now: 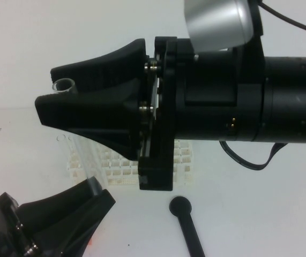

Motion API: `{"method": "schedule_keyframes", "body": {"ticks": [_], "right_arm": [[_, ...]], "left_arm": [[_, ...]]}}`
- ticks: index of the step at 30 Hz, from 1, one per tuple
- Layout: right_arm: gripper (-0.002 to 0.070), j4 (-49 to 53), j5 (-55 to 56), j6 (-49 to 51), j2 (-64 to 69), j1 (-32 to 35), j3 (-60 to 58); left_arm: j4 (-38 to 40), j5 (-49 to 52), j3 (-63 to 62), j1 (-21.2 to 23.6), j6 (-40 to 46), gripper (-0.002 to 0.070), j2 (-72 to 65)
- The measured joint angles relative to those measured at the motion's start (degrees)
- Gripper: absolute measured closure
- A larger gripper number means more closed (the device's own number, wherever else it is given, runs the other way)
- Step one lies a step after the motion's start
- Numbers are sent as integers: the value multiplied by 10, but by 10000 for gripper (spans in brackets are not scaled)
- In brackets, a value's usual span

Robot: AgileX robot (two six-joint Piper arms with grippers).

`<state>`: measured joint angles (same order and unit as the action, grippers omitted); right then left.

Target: Place the test tubes

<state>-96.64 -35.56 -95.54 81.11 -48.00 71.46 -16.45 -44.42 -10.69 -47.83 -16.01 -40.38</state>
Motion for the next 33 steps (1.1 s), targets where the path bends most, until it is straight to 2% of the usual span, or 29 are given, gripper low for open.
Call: {"method": "schedule_keyframes", "body": {"ticks": [5,13,16,22,24,28,33], "right_arm": [[535,1,-4,-2,0,0,0],[550,1,-7,-7,4,0,1],[551,2,-7,-7,4,0,1],[551,2,-8,-17,5,0,1],[551,1,-8,-23,5,0,1],[551,1,14,-40,5,-1,1],[551,0,74,-69,4,-1,1]], "left_arm": [[0,4,0,0,0,676,0],[22,26,0,0,-2,660,0],[22,28,0,0,-2,596,0],[22,21,0,0,-2,369,2],[22,10,0,0,-2,335,2],[19,-14,0,0,-2,394,19],[18,27,0,0,17,571,59]]}}
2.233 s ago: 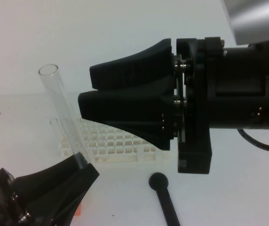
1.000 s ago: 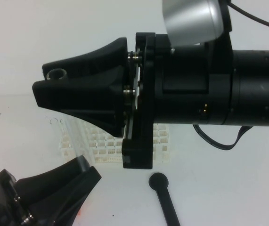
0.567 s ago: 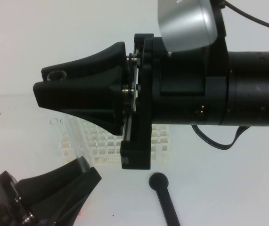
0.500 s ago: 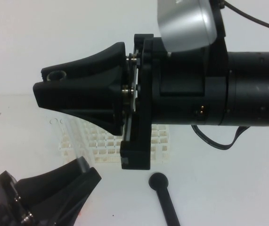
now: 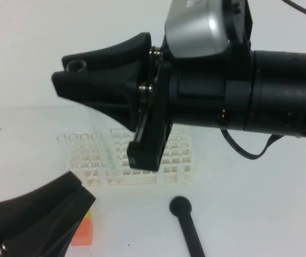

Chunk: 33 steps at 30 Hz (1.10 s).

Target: Place the test tubes

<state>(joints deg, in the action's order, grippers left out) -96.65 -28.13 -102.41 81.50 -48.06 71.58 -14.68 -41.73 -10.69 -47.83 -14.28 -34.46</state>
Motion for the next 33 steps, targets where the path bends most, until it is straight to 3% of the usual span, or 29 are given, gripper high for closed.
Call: {"method": "schedule_keyframes", "body": {"ticks": [3,11,20,25,33], "right_arm": [[551,-4,49,-5,0,0,0],[551,-15,175,-57,-1,0,0],[551,-23,251,-91,-1,0,0],[551,-25,255,-104,-1,0,0],[551,-25,278,-105,-1,0,0]], "left_arm": [[0,65,0,0,8,678,32],[-2,175,0,0,9,675,116],[-2,182,0,13,9,675,148],[-2,182,0,82,9,675,150],[-2,182,0,264,9,675,199]]}}
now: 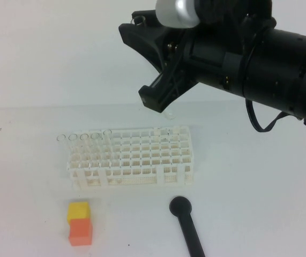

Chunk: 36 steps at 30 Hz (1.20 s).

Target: Place the test tubes

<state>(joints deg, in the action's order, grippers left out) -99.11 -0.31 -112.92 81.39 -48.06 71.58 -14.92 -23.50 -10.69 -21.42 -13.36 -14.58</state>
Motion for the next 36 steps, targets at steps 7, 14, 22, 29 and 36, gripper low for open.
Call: {"method": "schedule_keyframes", "body": {"ticks": [7,14,22,29,36], "right_arm": [[551,289,8,305,0,7,0],[552,821,-20,837,-1,7,0],[552,877,-28,891,5,11,0],[552,919,155,961,10,17,-59],[552,913,257,974,79,7,-87]], "left_arm": [[0,0,0,178,0,675,57],[5,7,0,279,-57,675,139],[1,238,1,304,-84,676,162],[31,413,11,298,-121,676,162],[-16,235,129,297,-118,676,162]]}}
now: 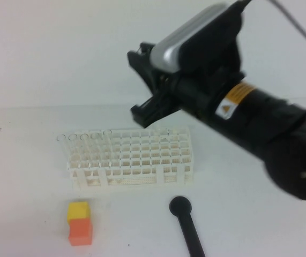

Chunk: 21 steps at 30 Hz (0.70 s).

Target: Place the test tubes

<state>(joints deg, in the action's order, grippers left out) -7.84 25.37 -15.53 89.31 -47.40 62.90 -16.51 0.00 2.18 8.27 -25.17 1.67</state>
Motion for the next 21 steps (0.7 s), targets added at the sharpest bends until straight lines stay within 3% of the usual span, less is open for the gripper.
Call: {"method": "schedule_keyframes", "body": {"ticks": [11,21], "right_arm": [[552,-14,210,23,164,-19,-1],[552,-53,251,25,253,-24,43]], "left_arm": [[22,196,-3,-1,-10,676,-4],[19,199,-3,-1,28,676,-4]]}}
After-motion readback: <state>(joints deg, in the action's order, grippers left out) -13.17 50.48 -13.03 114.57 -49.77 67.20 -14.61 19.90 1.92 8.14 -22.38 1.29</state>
